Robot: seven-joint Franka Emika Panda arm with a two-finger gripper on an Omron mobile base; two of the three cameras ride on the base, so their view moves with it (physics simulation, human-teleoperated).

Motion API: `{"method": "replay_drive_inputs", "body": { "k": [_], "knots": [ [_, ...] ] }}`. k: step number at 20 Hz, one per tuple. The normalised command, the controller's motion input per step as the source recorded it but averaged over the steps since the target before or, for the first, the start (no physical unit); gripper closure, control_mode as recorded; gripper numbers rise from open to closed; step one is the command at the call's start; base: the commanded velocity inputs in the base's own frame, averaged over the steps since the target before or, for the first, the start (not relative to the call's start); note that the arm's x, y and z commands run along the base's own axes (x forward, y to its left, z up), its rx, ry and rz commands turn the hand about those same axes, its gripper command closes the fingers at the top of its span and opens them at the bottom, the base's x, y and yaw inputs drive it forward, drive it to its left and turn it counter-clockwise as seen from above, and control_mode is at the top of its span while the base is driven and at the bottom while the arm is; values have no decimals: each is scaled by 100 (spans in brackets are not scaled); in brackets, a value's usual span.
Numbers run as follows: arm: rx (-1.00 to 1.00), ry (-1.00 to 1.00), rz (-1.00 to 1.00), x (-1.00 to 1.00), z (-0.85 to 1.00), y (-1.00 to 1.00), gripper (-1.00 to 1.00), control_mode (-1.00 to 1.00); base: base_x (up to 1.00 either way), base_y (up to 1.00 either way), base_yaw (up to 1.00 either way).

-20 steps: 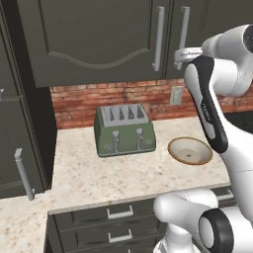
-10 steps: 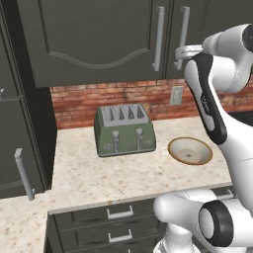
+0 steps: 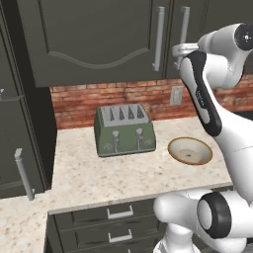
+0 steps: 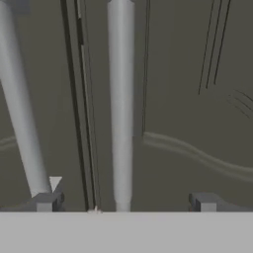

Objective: Open the cabinet. Pick the mango and orange from the cabinet and place them into the bowl. Then close the cabinet.

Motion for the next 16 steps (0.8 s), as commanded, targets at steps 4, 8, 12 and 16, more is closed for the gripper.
{"method": "replay_drive_inputs", "body": {
  "k": [4, 8, 12, 16],
  "knots": [
    [0, 0, -3, 31, 12, 0, -100, -100, 0, 0, 0],
    [0, 0, -3, 36, 7, 0, -100, -100, 0, 0, 0],
    [0, 0, -2, 34, 1, 0, -100, -100, 0, 0, 0],
    [0, 0, -1, 32, 0, 0, -100, -100, 0, 0, 0]
  ]
}}
